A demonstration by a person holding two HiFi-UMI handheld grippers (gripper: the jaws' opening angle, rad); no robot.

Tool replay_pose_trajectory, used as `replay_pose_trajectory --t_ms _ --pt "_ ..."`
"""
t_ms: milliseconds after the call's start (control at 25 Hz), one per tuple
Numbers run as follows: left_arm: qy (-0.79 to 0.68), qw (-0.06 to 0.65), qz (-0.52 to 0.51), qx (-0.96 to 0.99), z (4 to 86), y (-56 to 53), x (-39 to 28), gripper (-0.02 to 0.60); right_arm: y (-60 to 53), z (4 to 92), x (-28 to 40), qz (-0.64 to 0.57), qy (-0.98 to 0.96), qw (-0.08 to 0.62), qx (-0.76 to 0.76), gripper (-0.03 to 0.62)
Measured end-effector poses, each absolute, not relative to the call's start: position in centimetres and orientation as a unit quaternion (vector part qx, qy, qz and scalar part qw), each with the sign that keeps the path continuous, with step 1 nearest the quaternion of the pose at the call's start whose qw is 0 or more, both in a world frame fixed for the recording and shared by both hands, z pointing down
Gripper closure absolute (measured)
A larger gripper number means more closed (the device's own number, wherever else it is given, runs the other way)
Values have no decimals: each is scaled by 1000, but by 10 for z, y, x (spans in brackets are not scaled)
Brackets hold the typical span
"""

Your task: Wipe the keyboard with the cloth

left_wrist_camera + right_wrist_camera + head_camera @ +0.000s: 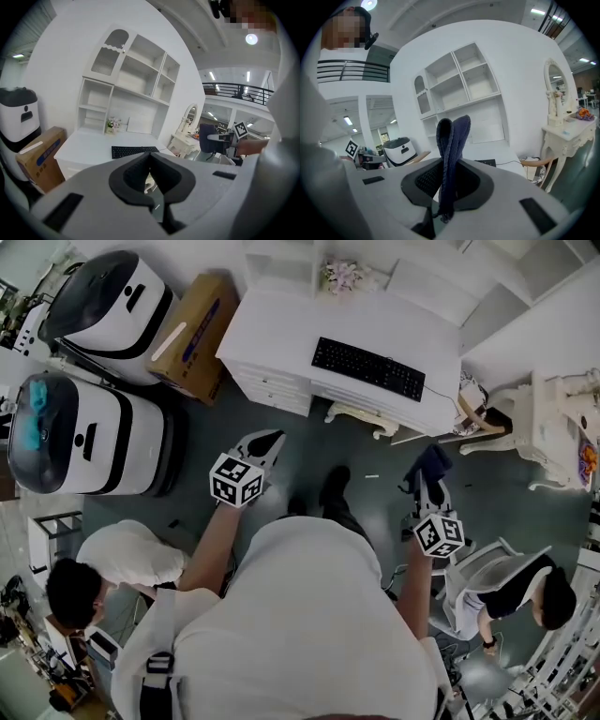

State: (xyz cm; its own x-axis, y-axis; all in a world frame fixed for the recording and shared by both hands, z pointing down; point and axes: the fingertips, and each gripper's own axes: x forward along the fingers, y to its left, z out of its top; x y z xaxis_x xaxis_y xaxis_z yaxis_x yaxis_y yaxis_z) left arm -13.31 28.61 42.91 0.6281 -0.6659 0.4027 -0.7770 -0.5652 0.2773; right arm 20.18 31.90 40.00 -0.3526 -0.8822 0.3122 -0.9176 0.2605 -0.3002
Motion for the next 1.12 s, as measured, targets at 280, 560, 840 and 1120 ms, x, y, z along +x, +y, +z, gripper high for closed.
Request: replay_pose_trajectory --t_ms 280,560,840,1120 --pt "-421 217 135 870 430 238 -107 574 262 411 217 229 -804 42 547 531" --pt "-436 224 137 861 434 194 -81 574 203 422 239 243 -813 40 528 531" --pt "-449 232 133 853 439 154 -56 574 157 433 260 250 -822 46 509 531" --pt "-471 241 135 838 447 130 -45 574 121 442 285 255 -831 58 491 530"
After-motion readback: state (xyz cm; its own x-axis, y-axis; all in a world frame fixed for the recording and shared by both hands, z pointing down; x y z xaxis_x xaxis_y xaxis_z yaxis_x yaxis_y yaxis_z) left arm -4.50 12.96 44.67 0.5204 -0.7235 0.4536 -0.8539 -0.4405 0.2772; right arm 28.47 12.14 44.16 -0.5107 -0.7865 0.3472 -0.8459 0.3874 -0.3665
